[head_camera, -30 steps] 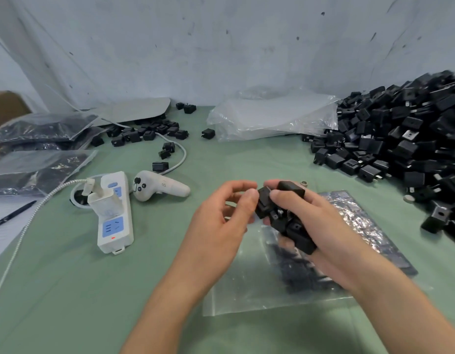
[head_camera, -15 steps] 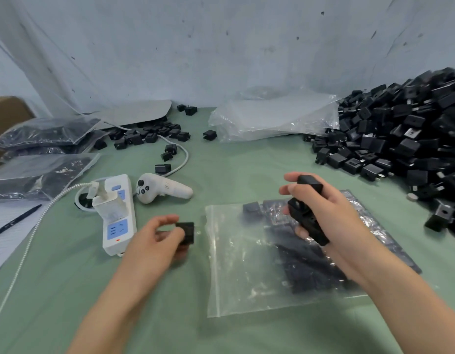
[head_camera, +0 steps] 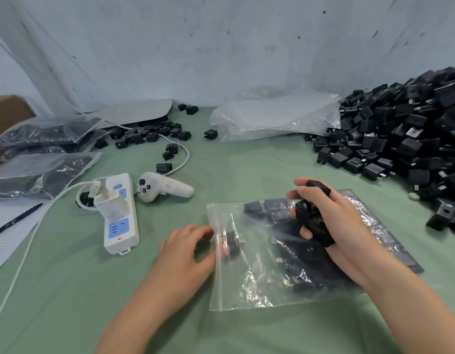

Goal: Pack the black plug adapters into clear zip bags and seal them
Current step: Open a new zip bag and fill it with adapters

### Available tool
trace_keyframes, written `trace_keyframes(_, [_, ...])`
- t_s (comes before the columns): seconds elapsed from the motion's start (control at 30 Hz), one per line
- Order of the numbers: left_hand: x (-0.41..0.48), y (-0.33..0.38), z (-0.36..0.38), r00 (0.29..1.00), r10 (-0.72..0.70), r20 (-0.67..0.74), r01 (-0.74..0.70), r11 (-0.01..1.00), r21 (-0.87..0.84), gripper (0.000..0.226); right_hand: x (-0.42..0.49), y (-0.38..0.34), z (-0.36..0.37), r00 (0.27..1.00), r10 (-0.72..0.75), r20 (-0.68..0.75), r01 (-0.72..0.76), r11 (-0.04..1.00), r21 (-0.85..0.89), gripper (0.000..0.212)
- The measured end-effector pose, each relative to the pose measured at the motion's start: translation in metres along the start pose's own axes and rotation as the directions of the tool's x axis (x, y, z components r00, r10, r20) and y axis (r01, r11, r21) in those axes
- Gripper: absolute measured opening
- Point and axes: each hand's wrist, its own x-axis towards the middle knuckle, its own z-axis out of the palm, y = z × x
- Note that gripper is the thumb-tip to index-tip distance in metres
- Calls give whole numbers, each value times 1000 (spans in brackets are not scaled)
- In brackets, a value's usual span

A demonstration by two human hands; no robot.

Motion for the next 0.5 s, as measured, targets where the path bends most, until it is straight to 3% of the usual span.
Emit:
trace_keyframes(0.13, [8,5,6,994,105,8,-105,972,212,63,1,1,1,1000,2,9,-2,1000,-2,17])
trace_keyframes(0.2, [17,9,8,990,144,-16,-136,965,223,71,1,1,0,1000,3,6,-3,1000,2,17])
trace_keyframes(0.27, [23,15,9,985,173,3,-170,962,216,63,0,1,-1,1000,4,5,-4,1000,6,17])
trace_keyframes(0.37, [29,24,14,982,189,-8,-186,970,158,27,-1,1,-1,1000,5,10,-6,1000,16,18])
trace_keyframes(0.5, [38,30,21,997,60,39,-65,987,148,30,0,1,-1,1000,8,17,-8,1000,18,18])
